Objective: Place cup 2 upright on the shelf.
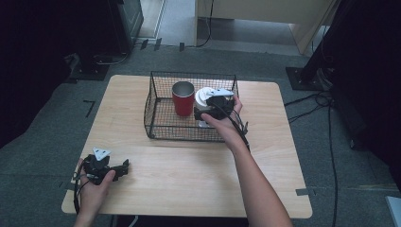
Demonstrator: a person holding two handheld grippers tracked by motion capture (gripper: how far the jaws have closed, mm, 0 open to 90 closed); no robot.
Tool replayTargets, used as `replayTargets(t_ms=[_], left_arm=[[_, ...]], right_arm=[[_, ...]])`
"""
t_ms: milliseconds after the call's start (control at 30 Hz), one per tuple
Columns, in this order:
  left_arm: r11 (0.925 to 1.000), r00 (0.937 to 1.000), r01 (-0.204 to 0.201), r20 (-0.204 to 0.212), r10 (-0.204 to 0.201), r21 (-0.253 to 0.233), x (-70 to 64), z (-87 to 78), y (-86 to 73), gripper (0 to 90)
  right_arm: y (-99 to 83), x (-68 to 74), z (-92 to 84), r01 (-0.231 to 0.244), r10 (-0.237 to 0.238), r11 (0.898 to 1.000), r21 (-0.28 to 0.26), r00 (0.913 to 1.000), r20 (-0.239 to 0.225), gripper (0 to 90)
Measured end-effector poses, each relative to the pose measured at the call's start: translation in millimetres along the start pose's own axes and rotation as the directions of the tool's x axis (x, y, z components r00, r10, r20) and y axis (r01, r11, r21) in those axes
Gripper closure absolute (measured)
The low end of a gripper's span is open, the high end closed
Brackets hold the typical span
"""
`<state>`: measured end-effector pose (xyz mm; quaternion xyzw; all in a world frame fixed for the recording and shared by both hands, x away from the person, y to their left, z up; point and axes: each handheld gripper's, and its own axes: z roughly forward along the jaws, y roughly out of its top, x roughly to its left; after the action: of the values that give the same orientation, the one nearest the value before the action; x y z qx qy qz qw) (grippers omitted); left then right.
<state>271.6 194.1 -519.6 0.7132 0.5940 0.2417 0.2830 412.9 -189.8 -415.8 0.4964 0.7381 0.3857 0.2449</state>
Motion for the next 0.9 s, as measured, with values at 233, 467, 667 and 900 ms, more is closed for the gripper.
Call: replayTargets(t_ms=[233,467,667,900], left_arm=[[1.0000,1.0000,0.000,0.000,0.000,0.000,0.0,0.0,0.0,1.4],[1.0000,1.0000,0.000,0.000,0.000,0.000,-0.1,0.1,0.0,1.4],[1.0000,1.0000,0.000,0.000,0.000,0.000,-0.1,0.0,0.0,1.4],[1.0000,1.0000,0.002,-0.001,-0.002,-0.002,-0.3,0.2,0.0,1.4]], right_arm=[[-1.1,1.6,-12.7,0.029,-0.028,0.999,-0.032,0.9984,0.049,0.0],[-3.1,2.6,-27.2,0.050,-0.048,0.997,-0.053,0.9980,0.040,0.1],[-6.1,2.8,-40.8,0.056,-0.054,0.995,-0.080,0.9981,0.029,0.4],[-9.2,0.5,-59.2,0.057,-0.056,0.992,-0.116,0.9983,0.017,0.4]])
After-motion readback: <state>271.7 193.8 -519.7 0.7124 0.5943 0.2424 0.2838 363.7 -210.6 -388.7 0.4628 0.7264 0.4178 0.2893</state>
